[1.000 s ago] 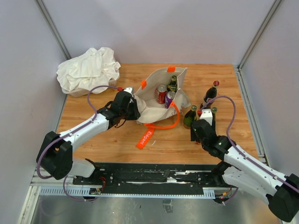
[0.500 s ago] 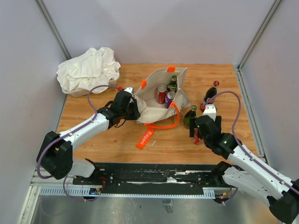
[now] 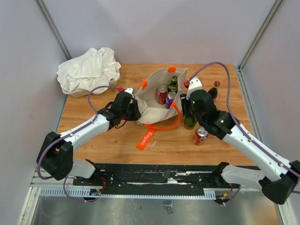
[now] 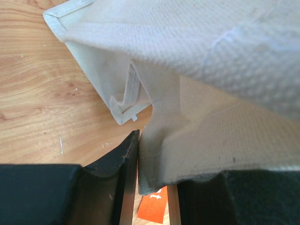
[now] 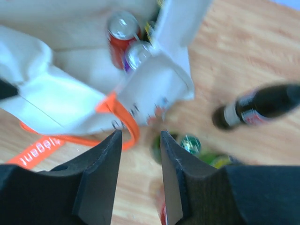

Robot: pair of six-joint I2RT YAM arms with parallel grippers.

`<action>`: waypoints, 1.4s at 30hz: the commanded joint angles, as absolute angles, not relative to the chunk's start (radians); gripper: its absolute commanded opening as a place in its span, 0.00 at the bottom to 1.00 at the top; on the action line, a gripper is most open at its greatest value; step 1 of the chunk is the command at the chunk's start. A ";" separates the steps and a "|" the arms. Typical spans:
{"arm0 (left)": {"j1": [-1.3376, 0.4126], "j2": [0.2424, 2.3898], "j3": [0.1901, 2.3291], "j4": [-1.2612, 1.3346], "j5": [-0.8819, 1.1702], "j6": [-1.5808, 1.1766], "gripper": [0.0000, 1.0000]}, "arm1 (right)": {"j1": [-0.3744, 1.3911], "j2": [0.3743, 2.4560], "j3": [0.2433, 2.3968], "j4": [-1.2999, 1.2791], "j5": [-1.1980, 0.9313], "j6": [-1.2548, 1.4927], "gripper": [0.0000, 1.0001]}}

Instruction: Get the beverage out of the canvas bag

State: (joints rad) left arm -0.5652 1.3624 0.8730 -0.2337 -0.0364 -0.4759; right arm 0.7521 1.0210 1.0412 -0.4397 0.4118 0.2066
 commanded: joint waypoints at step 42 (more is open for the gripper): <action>-0.565 1.495 0.844 -0.075 0.066 -0.497 0.31 | 0.458 1.905 1.552 -0.495 0.120 0.148 0.99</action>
State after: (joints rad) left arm -0.5644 1.4590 0.8288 -0.0189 0.0666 -0.5011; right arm 0.4915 1.8713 1.5330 -0.4538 0.1238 0.1158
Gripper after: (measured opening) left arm 0.313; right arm 0.986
